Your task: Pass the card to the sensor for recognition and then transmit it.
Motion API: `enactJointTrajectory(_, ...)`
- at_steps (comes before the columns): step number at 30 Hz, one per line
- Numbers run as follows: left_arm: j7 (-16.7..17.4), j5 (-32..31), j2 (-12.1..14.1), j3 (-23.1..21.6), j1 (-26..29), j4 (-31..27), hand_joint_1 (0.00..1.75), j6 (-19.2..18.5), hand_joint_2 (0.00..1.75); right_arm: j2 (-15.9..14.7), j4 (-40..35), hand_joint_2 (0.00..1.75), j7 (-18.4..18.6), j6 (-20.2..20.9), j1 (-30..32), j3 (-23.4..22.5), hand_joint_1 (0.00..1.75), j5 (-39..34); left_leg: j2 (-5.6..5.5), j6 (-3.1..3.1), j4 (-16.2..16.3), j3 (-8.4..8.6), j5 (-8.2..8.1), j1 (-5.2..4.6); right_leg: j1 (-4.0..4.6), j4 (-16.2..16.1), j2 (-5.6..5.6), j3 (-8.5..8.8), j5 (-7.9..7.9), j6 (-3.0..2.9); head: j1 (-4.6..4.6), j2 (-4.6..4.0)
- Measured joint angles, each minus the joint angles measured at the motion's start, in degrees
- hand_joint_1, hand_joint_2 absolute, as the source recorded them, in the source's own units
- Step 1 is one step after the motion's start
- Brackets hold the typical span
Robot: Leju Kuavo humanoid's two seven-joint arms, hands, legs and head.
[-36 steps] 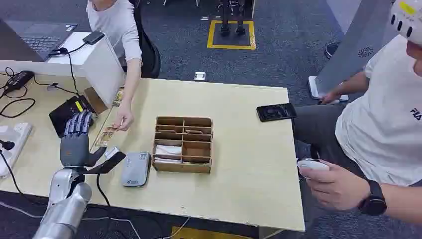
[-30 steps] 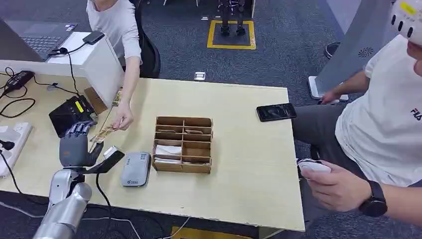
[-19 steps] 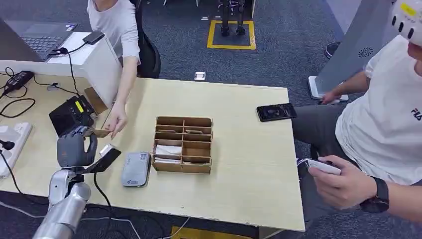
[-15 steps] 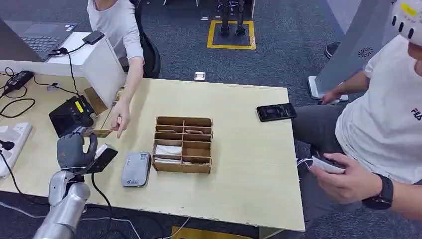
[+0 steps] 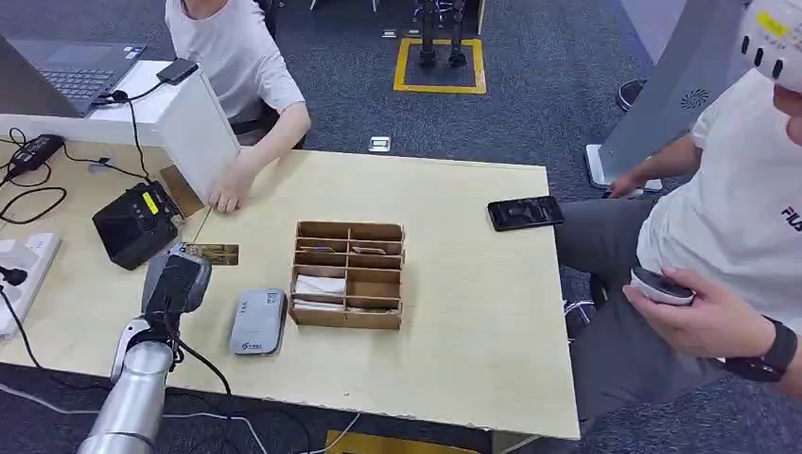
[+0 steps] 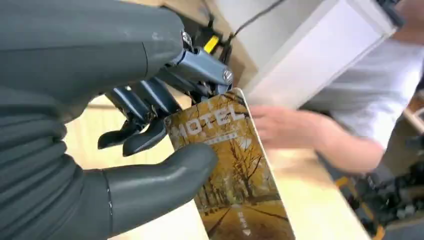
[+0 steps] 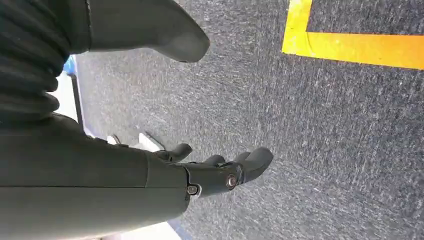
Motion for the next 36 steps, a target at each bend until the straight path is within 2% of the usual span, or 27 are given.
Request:
enactJointTrajectory(5,1.9,0.7,-0.7,-0.6,2.1,-2.9,1.75,-2.3,1.75,0.2,0.0,1.75,0.0,-0.2,0.1,-0.9,0.0,-0.1,0.0,0.0,0.0,0.0,0.0,0.01,0.0,0.0,-0.01,0.0,0.0,0.0,-0.02,0.0)
enactJointTrajectory(8,3.4,1.8,-0.7,-1.8,4.6,-5.2,1.75,-4.5,1.75,0.2,0.0,1.75,0.1,-0.3,0.3,-1.6,0.0,-0.1,0.01,0.0,0.0,0.0,0.0,0.01,0.0,0.0,0.0,0.0,0.0,0.0,0.0,0.0)
enactJointTrajectory(10,3.5,1.5,-0.6,-2.6,6.7,-7.0,1.75,-4.7,1.75,0.3,0.0,1.75,0.4,-0.7,0.4,-2.2,0.0,-0.1,0.02,0.0,0.0,0.0,0.0,0.01,0.0,0.0,0.01,0.0,0.0,0.0,0.0,0.0)
enactJointTrajectory(14,3.5,-0.3,-0.3,-4.3,9.7,-9.3,1.75,-4.1,1.75,0.5,0.0,1.75,1.0,-0.8,0.6,-2.9,0.0,0.0,0.0,0.0,0.0,-0.01,-0.01,0.01,0.0,0.0,-0.02,0.0,-0.02,-0.01,0.0,0.0)
enactJointTrajectory(22,3.3,-4.2,0.8,-5.0,12.7,-9.6,1.75,-2.2,1.75,0.7,0.0,1.75,1.1,-0.8,0.6,-4.1,0.0,0.3,0.0,0.0,0.0,0.0,0.0,0.01,0.0,0.0,-0.01,0.0,-0.01,-0.01,0.0,0.0)
enactJointTrajectory(29,3.3,-6.9,1.1,-5.2,13.4,-9.6,1.75,-0.9,1.75,0.7,0.0,1.75,1.1,-0.8,0.6,-4.8,0.0,0.5,-0.01,0.0,0.0,-0.01,0.0,0.01,0.0,0.0,-0.03,0.01,-0.01,-0.01,0.0,0.0)
enactJointTrajectory(33,3.3,-10.6,1.1,-5.2,13.4,-9.4,1.75,1.7,1.75,0.7,0.0,1.75,1.1,-0.8,0.6,-5.0,0.0,1.3,0.0,0.0,0.0,0.0,0.0,0.0,0.0,0.0,-0.03,0.01,-0.01,-0.01,-0.02,0.0)
enactJointTrajectory(36,3.3,-11.6,1.1,-5.3,13.4,-9.1,1.75,2.2,1.75,0.7,0.0,1.75,1.0,-0.8,0.6,-5.2,0.0,1.4,0.0,0.0,0.0,0.0,0.0,0.0,0.0,0.0,-0.03,0.01,-0.01,-0.01,0.0,0.0)
